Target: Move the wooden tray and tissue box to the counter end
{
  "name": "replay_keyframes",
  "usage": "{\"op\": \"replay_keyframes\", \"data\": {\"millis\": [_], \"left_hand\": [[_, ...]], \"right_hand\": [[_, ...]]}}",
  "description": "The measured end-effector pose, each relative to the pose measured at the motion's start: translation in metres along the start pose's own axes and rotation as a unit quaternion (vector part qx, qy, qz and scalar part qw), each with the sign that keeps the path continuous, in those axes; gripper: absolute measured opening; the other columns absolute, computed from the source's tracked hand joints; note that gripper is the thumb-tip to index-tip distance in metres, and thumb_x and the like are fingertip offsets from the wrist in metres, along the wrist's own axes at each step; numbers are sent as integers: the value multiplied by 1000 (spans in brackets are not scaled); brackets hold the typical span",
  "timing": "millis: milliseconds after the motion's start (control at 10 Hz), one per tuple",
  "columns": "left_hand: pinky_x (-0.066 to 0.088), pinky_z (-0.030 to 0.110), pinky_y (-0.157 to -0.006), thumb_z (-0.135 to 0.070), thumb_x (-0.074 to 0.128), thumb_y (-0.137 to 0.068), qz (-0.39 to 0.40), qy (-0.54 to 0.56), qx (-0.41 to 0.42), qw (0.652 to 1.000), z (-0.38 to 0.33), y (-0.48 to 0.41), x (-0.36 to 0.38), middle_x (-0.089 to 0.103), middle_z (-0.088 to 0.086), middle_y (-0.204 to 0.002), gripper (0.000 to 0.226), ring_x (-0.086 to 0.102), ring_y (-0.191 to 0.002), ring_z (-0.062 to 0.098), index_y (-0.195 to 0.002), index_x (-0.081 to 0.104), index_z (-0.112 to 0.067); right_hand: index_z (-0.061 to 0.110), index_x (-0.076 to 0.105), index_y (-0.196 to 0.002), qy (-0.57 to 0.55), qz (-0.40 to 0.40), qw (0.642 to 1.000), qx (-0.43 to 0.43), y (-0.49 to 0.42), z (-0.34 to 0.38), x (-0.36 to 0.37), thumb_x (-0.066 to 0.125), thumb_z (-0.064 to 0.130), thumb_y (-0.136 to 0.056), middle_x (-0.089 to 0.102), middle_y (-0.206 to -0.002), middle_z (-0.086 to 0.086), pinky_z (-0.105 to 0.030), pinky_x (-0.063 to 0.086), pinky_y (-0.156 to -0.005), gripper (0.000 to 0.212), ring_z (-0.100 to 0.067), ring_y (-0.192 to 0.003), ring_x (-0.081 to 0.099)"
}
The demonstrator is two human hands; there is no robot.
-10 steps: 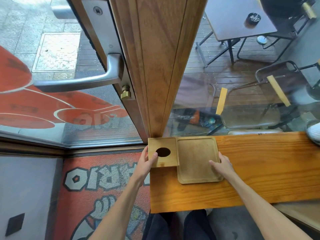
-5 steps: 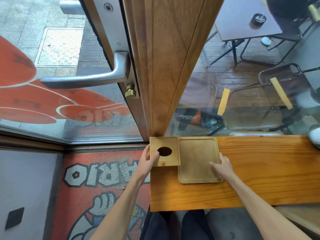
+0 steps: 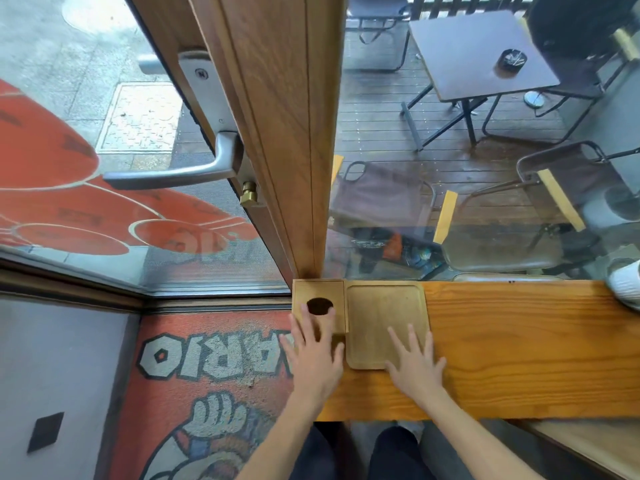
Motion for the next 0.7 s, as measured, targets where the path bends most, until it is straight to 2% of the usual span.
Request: {"op": "replay_keyframes", "data": {"millis": [100,200,300,400,500,600,700], "left_hand": [[-3,66,-121,-46,46,-95,20,-20,-9,1000,-4,8,18,-22,11,-163,71,-25,-147,39,-158,13,-43],[6,63,-123,-44,44,-99,62,-34,-17,997,-7,6,17,-31,8,-158,69,-29,-147,41,-158,8,-44],[10,63,-123,-43,44,-100,81,-54,-44,994,-11,5,7,-24,12,-165,67,-20,-152,44,-157,10,-45],[11,68,-120,-43,44,-100,122,-59,-82,987,-17,6,1,-16,12,-169,62,-18,-153,42,-155,17,-47],[6,76,-115,-46,41,-100,162,-66,-120,977,-21,10,-8,-16,9,-169,60,-20,-153,39,-155,15,-48],[8,77,-114,-48,35,-102,123,-104,-135,978,-32,24,-13,-14,15,-168,61,-20,-153,39,-157,9,-41],[8,76,-112,-47,32,-103,106,-130,-103,980,-43,45,0,-11,15,-169,62,-14,-154,39,-159,6,-38]], "right_hand": [[51,-11,-151,1,42,999,1,2,-1,19,39,58,-96,-19,-165,2,-69,17,-112,74,-39,-151,-11],[47,-10,-152,9,49,999,-11,2,-2,15,38,53,-98,-18,-166,-1,-61,22,-116,73,-42,-151,-5],[45,-5,-154,-17,92,996,-14,-2,-2,12,39,51,-98,-19,-165,-1,-55,21,-118,71,-46,-150,-7],[40,2,-156,-17,150,988,-42,-3,-5,6,32,57,-97,-18,-165,-8,-56,9,-120,68,-50,-148,-9],[31,17,-157,-47,169,981,-80,0,-14,-9,31,55,-99,-2,-167,-12,-52,9,-123,64,-46,-150,4],[26,23,-156,-80,120,982,-121,7,-30,-23,36,48,-100,9,-166,-10,-44,15,-123,62,-33,-152,10],[24,23,-156,-102,114,977,-150,19,-41,-27,37,46,-101,15,-166,-7,-38,17,-121,61,-28,-153,14]]}}
Point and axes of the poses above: each hand's wrist, its own y-axis away from the middle knuckle, its own x-axis out of the palm, z = x × y, the point moved 8 cm from there along -y, towards the middle knuckle
